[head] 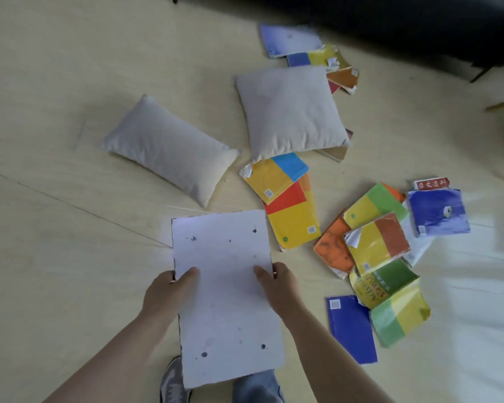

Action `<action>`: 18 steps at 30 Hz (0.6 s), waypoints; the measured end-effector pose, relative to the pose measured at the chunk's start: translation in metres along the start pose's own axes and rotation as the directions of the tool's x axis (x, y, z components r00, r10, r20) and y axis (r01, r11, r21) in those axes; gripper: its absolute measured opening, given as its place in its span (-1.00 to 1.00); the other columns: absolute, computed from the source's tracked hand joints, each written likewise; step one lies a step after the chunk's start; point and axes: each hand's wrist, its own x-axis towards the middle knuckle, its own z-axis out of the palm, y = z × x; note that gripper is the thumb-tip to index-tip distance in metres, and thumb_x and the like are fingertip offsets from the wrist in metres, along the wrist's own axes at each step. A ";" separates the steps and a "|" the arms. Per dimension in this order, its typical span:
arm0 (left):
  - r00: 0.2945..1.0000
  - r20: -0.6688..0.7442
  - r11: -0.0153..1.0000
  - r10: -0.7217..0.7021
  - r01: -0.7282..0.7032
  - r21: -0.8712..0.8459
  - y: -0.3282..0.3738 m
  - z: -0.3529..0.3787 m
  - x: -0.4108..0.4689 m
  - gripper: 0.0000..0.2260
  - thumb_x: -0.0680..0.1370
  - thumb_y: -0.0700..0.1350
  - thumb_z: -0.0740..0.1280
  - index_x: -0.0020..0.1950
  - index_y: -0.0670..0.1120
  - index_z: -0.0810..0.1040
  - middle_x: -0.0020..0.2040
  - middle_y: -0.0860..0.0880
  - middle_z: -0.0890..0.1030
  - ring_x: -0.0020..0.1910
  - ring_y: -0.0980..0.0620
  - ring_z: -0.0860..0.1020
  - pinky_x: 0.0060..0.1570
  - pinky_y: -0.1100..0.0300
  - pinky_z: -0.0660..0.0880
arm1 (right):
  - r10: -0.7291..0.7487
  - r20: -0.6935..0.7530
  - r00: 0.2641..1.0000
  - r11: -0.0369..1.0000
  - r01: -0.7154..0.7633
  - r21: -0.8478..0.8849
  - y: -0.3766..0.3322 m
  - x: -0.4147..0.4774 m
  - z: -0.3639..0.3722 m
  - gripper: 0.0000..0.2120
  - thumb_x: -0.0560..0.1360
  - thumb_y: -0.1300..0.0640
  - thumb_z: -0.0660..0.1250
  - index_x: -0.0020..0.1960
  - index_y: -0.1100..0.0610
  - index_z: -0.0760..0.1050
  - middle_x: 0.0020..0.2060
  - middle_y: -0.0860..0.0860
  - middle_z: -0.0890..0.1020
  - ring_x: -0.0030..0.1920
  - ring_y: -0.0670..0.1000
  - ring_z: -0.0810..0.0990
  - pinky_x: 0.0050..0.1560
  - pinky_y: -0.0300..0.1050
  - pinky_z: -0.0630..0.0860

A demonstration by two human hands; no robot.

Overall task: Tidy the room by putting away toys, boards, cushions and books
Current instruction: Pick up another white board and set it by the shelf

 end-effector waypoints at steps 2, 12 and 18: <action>0.999 0.008 0.999 0.036 -0.036 0.025 0.023 -0.012 -0.035 -0.69 0.35 0.12 0.25 -0.37 -0.07 0.25 -0.42 0.02 0.33 -0.43 -0.01 0.29 -0.33 0.14 0.20 | 0.008 -0.039 0.999 0.999 -0.007 0.040 -0.013 -0.036 -0.016 -0.81 0.57 0.04 0.28 0.00 0.18 0.43 -0.24 -0.04 0.48 -0.27 -0.06 0.45 -0.34 -0.23 0.34; 0.950 0.139 0.954 0.278 -0.290 0.075 0.123 -0.055 -0.239 -0.68 0.30 0.15 0.24 -0.31 -0.09 0.28 -0.34 -0.01 0.35 -0.36 -0.03 0.29 -0.28 0.11 0.22 | -0.053 -0.262 0.964 0.975 0.107 0.194 -0.052 -0.254 -0.108 -0.67 0.46 -0.21 0.29 -0.13 0.07 0.48 -0.27 -0.04 0.57 -0.19 0.04 0.59 -0.14 -0.06 0.53; 0.836 0.307 0.866 0.454 -0.496 0.069 0.182 -0.037 -0.356 -0.72 0.31 0.12 0.23 -0.34 -0.07 0.26 -0.42 0.04 0.32 -0.46 0.02 0.26 -0.35 0.16 0.16 | -0.052 -0.454 0.890 0.924 0.215 0.317 -0.047 -0.369 -0.176 -0.68 0.55 -0.01 0.29 -0.26 0.17 0.37 -0.34 0.10 0.48 -0.34 0.06 0.45 -0.34 -0.12 0.28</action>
